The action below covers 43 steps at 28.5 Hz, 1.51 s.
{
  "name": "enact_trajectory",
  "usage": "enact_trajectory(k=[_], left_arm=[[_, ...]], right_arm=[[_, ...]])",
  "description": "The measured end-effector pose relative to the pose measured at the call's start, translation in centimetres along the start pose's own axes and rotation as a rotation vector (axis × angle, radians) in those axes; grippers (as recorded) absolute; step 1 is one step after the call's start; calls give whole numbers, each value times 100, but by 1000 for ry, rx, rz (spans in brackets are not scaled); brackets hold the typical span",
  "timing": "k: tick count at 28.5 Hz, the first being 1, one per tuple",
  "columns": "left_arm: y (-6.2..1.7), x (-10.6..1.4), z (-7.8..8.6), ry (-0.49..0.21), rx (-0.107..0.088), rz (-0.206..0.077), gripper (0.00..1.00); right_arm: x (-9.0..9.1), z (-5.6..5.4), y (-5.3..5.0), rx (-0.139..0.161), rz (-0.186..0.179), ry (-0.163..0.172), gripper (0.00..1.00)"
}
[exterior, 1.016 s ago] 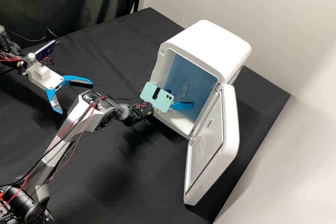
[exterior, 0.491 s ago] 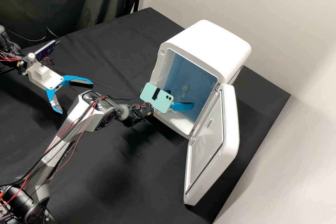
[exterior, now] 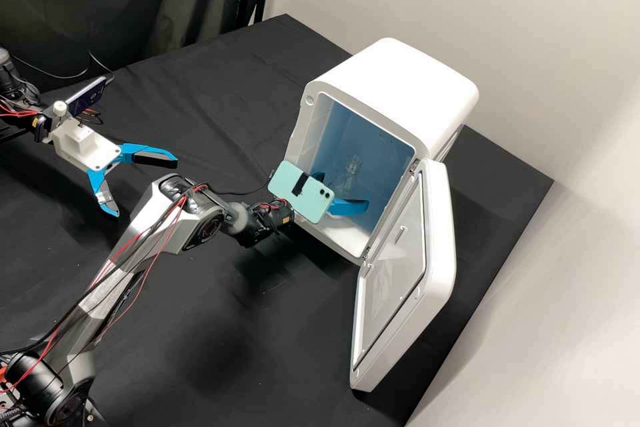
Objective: Place the flask in the incubator
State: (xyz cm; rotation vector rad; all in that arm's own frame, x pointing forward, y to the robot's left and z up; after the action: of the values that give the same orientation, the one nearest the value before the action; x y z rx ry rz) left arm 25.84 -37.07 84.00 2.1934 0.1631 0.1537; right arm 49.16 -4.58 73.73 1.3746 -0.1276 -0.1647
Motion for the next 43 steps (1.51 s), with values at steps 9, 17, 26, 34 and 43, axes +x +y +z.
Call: enact_trajectory(k=[9, 17, 26, 34, 43], left_arm=[[0, 0, 0, 0, 0, 0, 100], [0, 0, 0, 0, 0, 0, 100], [0, 0, 0, 0, 0, 0, 100], [0, 0, 0, 0, 0, 0, 100], [0, 0, 0, 0, 0, 0, 100]], right_arm=[[-154, 147, 210, 100, -42, 15, 100], [-230, 117, 344, 99, -5, 56, 100], [-235, 129, 351, 92, -7, 61, 100], [-247, 139, 339, 92, -9, 60, 100], [-265, 153, 321, 92, -10, 59, 100]])
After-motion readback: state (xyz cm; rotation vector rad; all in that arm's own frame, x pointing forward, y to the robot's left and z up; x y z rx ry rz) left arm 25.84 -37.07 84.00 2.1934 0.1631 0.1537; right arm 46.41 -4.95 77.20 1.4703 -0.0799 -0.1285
